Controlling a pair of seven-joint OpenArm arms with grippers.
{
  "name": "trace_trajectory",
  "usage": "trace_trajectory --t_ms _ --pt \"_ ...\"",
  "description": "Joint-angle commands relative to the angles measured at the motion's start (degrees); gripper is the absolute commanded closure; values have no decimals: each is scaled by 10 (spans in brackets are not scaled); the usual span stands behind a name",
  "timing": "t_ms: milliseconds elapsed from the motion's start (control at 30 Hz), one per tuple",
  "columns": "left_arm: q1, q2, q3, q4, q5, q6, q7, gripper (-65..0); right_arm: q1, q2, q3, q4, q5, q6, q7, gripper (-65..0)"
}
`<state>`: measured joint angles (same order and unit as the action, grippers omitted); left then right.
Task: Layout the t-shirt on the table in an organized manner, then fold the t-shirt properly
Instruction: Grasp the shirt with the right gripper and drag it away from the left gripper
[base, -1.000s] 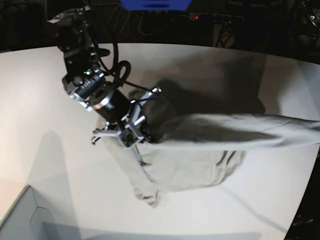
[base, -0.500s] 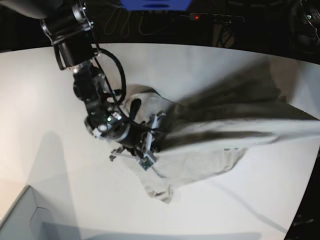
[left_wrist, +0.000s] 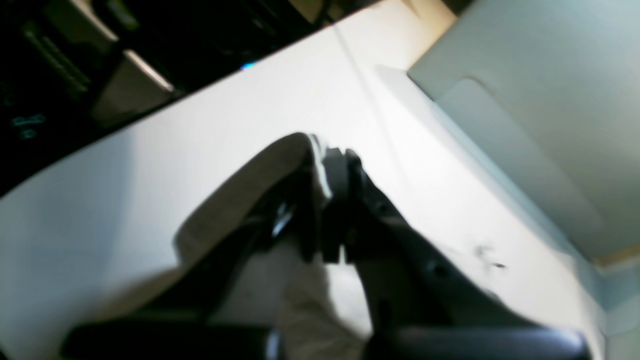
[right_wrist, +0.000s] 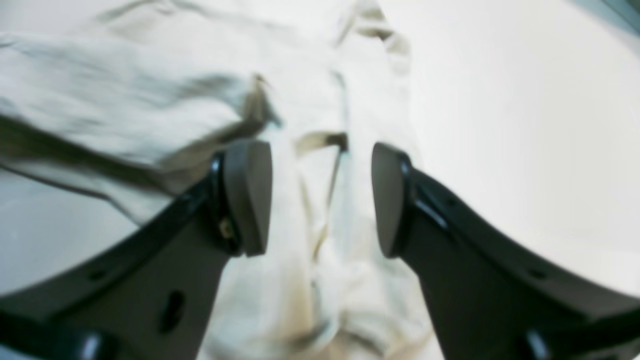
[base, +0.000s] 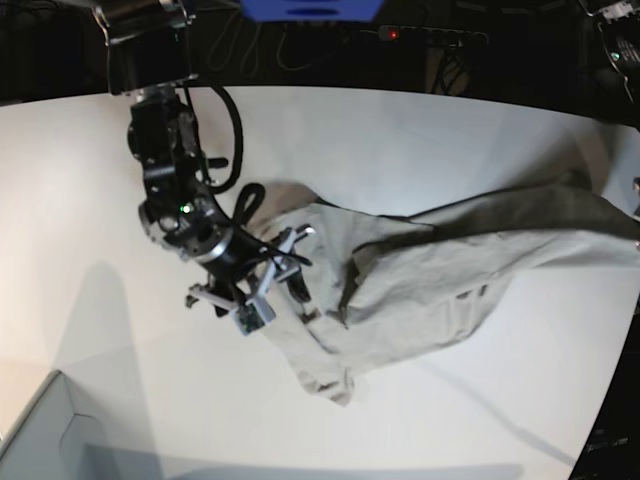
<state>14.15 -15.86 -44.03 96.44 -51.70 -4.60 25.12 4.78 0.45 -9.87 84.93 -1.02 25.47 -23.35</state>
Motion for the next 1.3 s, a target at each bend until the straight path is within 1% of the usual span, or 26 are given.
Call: trace_trajectory --t_ms 0,133,267,367,500,667,800,867,900,933,1000,1033,1067,1133,1167,1267 --pt "0 -11 -6 4 -3 -5 -16 0 -10 -12 -8 13 9 -2 9 -323" --pt "-19 -11 1 -21 -3 -5 -16 0 -47 -36 -38 -2 8 -2 10 -323" --pt "-24 -24 10 -43 -3 -5 -16 0 -47 -50 -77 -46 7 -2 11 -323" --pt "-24 -23 12 -42 -3 -5 -17 0 -31 -51 -100 -75 7 -2 15 -324" --pt "-29 -22 13 -51 -3 -5 -17 0 5 -50 -126 -155 6 -2 56 -327" --pt "-29 -22 13 -54 -3 -5 -17 0 41 -48 -125 -245 6 -3 97 -327" --pt "-28 -23 11 -53 -3 -5 -17 0 59 -37 -125 -298 6 -4 109 -327" --pt "-28 -23 11 -53 -3 -5 -17 0 70 -37 -125 -327 6 -4 117 -327" --pt "-28 -23 11 -53 -3 -5 -17 0 73 -37 -125 -336 6 -6 121 -327" --pt "-28 -23 11 -52 -3 -5 -17 0 74 -37 -126 -345 6 -18 125 -327" --pt "-28 -23 11 -53 -3 -5 -17 0 75 -30 -129 -360 6 -53 128 -325" --pt "-28 -23 12 -53 -3 -5 -17 0 75 -29 -130 -364 6 -61 128 -324" --pt "-28 -22 12 -52 -3 -5 -17 0 76 -28 -130 -367 6 -61 128 -318" --pt "-28 -22 12 -52 -3 -5 -17 0 78 -27 -130 -368 6 -61 128 -275" --pt "-28 -22 12 -52 -3 -5 -17 0 77 -26 -130 -368 6 -61 128 -235" --pt "-28 -23 10 -52 -3 -5 -17 0 75 -23 -130 -368 6 -62 126 -60"
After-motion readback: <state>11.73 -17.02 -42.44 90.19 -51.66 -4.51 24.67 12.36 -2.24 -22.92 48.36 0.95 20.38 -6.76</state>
